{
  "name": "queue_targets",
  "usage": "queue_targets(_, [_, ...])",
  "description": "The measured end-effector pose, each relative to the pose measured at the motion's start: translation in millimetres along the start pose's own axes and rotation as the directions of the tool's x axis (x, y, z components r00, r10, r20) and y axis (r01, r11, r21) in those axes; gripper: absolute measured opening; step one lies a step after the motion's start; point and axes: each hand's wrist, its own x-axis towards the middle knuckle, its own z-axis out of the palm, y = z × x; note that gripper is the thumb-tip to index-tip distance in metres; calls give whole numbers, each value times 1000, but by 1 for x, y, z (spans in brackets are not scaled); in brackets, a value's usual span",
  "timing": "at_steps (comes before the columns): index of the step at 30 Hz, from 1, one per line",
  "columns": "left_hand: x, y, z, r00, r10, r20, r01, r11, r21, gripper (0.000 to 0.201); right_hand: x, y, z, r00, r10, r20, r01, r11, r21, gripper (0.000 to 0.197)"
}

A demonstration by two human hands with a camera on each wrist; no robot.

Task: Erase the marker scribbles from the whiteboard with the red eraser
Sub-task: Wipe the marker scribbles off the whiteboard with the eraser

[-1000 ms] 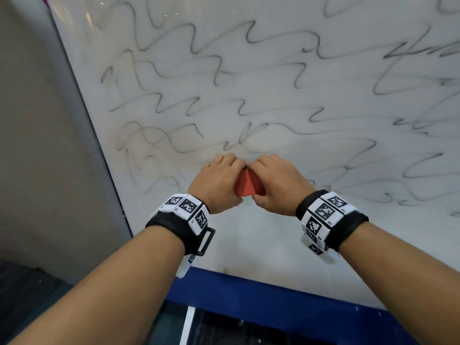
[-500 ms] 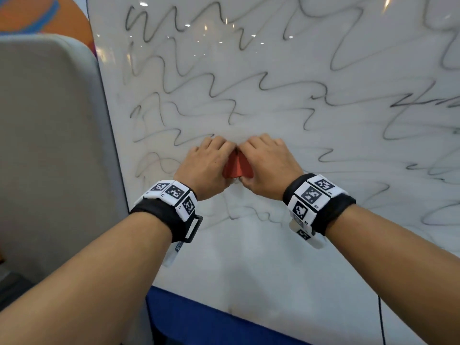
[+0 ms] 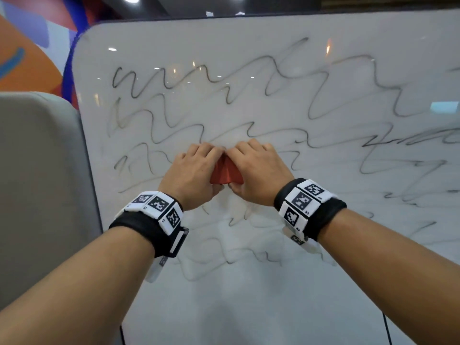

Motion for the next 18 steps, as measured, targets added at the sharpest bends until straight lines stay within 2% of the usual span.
queue_targets(10, [33,-51,-28,991,98,-88,-98,995,7,74,52,-7,-19,997,41,-62,-45,997,-58,62])
queue_targets(18, [47,-86,-40,971,106,-216,-123,990,-67,75,88,-18,-25,990,2,-144,-18,994,-111,67])
